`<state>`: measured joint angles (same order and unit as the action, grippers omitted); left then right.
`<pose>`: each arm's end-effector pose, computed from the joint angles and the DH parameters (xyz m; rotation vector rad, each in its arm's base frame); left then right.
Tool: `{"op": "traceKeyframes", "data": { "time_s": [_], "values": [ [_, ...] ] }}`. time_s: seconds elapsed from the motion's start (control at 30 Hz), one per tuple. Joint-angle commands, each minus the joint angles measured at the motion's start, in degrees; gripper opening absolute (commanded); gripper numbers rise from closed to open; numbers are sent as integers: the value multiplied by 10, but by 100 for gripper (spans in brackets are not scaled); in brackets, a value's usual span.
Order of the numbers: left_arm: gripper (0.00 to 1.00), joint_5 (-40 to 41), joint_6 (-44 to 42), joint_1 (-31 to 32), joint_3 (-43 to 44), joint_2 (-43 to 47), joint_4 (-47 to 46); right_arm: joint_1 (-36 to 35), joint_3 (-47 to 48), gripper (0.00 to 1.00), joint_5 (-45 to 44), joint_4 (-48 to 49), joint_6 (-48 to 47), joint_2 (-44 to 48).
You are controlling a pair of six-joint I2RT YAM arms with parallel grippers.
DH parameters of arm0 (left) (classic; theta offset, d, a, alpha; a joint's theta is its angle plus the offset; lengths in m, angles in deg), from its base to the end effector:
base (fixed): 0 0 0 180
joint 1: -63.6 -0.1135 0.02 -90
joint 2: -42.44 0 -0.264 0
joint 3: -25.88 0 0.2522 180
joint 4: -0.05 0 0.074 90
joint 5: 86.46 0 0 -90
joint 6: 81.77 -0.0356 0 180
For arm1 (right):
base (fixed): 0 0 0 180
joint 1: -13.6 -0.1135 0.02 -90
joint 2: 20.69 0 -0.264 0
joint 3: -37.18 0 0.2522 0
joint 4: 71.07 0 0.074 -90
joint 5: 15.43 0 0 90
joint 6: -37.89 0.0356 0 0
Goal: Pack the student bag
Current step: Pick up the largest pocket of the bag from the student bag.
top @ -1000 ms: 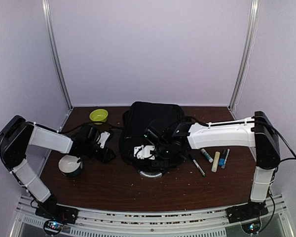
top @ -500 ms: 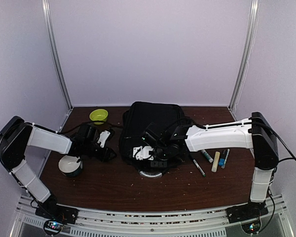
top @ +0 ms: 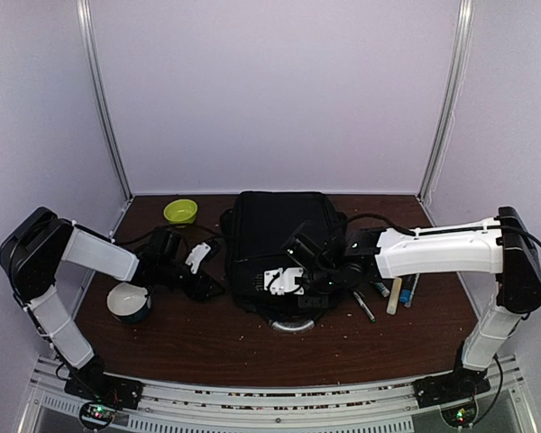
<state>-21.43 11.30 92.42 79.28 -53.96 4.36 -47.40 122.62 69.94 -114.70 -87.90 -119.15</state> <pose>0.2608 -0.1606 0.1257 0.7466 2.3225 -0.7784 0.1793 0.3176 0.2264 -1.8905 1.7201 0.0662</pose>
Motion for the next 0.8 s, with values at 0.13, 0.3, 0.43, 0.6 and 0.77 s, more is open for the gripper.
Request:
{"op": "traceKeyframes", "data": {
  "time_s": [0.13, 0.3, 0.43, 0.6, 0.77],
  "values": [
    [50, -50, -30, 10, 68, -60, -40, 0, -1, 1, 27, -21, 12, 11],
    [42, -51, -37, 11, 90, -77, -33, 0, 1, 1, 30, -23, 14, 12],
    [29, -59, -41, 10, 94, -83, -30, 0, 0, 2, 30, -22, 16, 9],
    [11, -38, -42, 10, 88, -81, -19, 0, 3, 3, 34, -24, 19, 9],
    [3, -3, -22, 10, 65, -55, -12, 12, 33, 21, 101, -70, 18, 14]
  ]
}}
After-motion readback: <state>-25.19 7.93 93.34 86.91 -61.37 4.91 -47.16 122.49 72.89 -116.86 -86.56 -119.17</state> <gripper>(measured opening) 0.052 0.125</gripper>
